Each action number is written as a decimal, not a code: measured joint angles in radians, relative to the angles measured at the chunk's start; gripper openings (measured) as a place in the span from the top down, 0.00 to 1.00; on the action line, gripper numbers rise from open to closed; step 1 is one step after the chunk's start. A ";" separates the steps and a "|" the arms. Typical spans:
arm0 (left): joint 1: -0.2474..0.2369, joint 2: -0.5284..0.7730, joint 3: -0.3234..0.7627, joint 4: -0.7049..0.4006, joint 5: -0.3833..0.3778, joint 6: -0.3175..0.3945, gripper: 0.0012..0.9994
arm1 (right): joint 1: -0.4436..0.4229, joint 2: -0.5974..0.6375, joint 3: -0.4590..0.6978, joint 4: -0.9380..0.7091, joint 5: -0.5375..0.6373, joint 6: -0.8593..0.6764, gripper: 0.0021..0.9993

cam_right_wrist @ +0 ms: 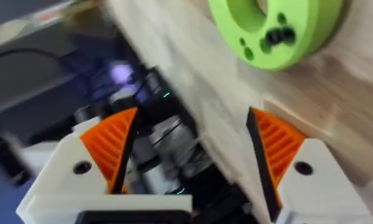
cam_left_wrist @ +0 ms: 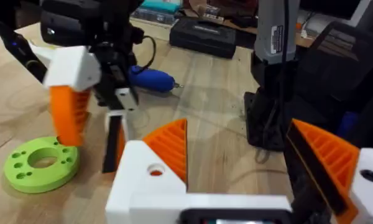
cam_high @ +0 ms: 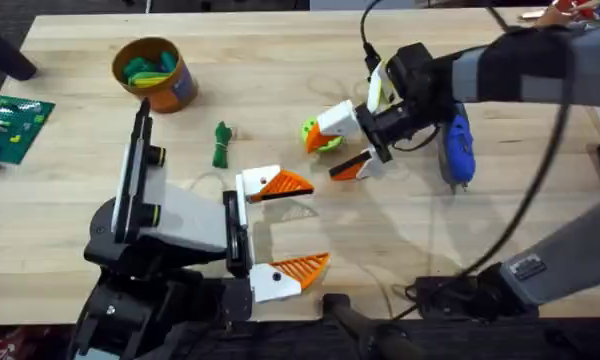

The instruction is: Pick up the gripper from the table and insert it into the empty holder that is missing its gripper. Then pick up a screw, insert it into the mounting hole, and use the screwdriver to tighten it. Finally, clean up the table by picking up the vegetable and placing it into the bucket.

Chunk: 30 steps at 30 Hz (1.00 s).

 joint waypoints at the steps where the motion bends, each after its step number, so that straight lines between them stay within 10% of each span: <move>1: 0.000 0.000 0.000 0.000 0.000 0.000 0.01 | 0.005 -0.025 0.000 -0.024 0.045 -0.020 0.01; 19: 0.000 0.000 0.000 0.000 0.000 0.000 0.01 | 0.023 -0.251 0.037 -0.029 0.569 -0.226 0.00; 30: 0.000 0.000 0.000 0.000 0.000 0.000 0.01 | 0.271 -0.251 0.040 0.048 0.956 -0.258 0.00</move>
